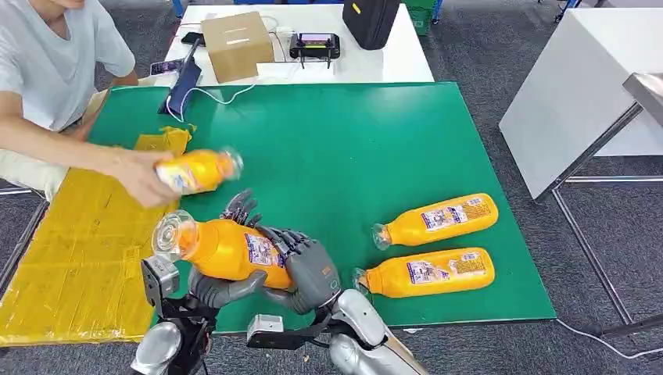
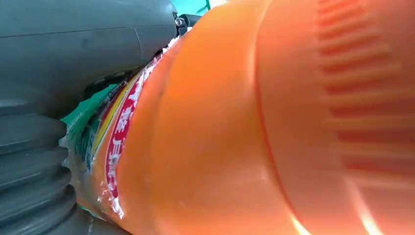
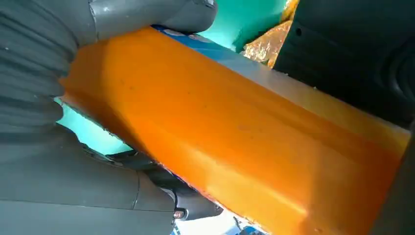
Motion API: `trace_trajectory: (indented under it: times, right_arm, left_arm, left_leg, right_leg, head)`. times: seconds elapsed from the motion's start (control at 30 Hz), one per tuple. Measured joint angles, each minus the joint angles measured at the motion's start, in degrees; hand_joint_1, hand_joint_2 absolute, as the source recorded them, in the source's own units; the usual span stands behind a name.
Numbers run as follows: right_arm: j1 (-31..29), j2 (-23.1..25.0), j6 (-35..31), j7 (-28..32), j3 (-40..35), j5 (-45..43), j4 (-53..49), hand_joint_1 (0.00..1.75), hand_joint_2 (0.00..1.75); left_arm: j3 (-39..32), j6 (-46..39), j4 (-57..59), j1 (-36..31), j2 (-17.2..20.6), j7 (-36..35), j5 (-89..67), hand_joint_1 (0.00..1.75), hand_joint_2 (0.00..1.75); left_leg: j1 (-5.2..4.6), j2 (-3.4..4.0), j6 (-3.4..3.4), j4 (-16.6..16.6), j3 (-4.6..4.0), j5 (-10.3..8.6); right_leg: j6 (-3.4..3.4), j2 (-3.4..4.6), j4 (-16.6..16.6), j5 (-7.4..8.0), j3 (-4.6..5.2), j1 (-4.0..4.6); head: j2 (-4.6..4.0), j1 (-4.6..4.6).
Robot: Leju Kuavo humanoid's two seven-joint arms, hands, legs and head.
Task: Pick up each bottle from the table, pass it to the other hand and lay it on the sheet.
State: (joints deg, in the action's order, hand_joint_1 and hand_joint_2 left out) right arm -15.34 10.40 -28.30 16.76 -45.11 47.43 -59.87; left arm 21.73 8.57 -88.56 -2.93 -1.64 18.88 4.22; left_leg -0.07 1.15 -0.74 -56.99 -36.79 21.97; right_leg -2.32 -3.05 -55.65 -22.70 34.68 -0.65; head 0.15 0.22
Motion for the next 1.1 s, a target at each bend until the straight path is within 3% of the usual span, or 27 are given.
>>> trace_trajectory:
  times: [0.77, 0.8, 0.83, 0.87, 0.93, 1.1]
  right_arm:
    - [-0.63, -0.04, 0.00, -0.48, -0.77, 0.02, 0.90, 1.75, 1.75]
    - [-0.73, -0.07, -0.02, -0.52, -0.85, 0.02, 0.92, 1.15, 1.75]
    - [-0.82, -0.11, -0.02, -0.57, -1.01, 0.02, 0.94, 1.01, 1.75]
    - [-0.94, -0.18, -0.02, -0.66, -1.20, 0.02, 0.96, 1.06, 1.75]
    - [-0.96, -0.24, 0.04, 0.27, -1.60, -3.73, 1.00, 1.34, 1.75]
    - [0.29, -0.63, 0.85, 1.90, -1.31, -8.07, -0.18, 1.34, 1.75]
  left_arm:
    - [-0.07, -0.26, 0.50, 0.00, 0.00, -0.02, 0.13, 0.00, 1.75]
    - [-0.07, -0.68, 0.52, 0.00, 0.00, -0.07, 0.07, 1.75, 1.75]
    - [-0.07, -1.27, 0.59, 0.00, 0.00, -0.11, -0.13, 1.75, 1.75]
    - [-0.04, -1.82, 0.70, 0.00, 0.00, -0.13, -0.46, 1.75, 1.75]
    - [-0.02, -4.88, 0.79, 0.04, -0.18, 1.05, -1.64, 1.75, 1.75]
    - [0.17, -8.88, 0.63, 0.44, -1.36, 2.08, -3.13, 1.75, 1.75]
  left_leg:
    - [0.00, 0.00, 0.00, 0.00, -0.01, 0.00]
    - [0.00, 0.00, 0.00, 0.00, -0.01, 0.00]
    - [0.00, 0.00, 0.00, 0.00, -0.01, 0.00]
    - [0.00, 0.01, 0.00, 0.00, -0.01, 0.00]
    - [0.00, 0.01, 0.00, 0.00, 0.00, 0.00]
    - [-0.01, 0.01, -0.01, 0.00, -0.04, 0.01]
  right_leg:
    - [0.01, 0.01, 0.00, 0.00, 0.02, 0.00]
    - [0.01, 0.01, 0.00, 0.00, 0.02, 0.00]
    - [0.01, 0.01, 0.00, 0.00, 0.02, 0.00]
    - [0.01, 0.01, 0.00, 0.00, 0.02, 0.00]
    - [0.01, 0.00, 0.00, 0.00, 0.00, 0.00]
    - [0.01, 0.01, 0.00, 0.02, 0.02, -0.01]
  head:
    - [0.00, 0.00]
    - [0.00, 0.00]
    - [0.00, 0.00]
    - [0.00, 0.00]
    - [0.00, 0.00]
    - [0.00, 0.00]
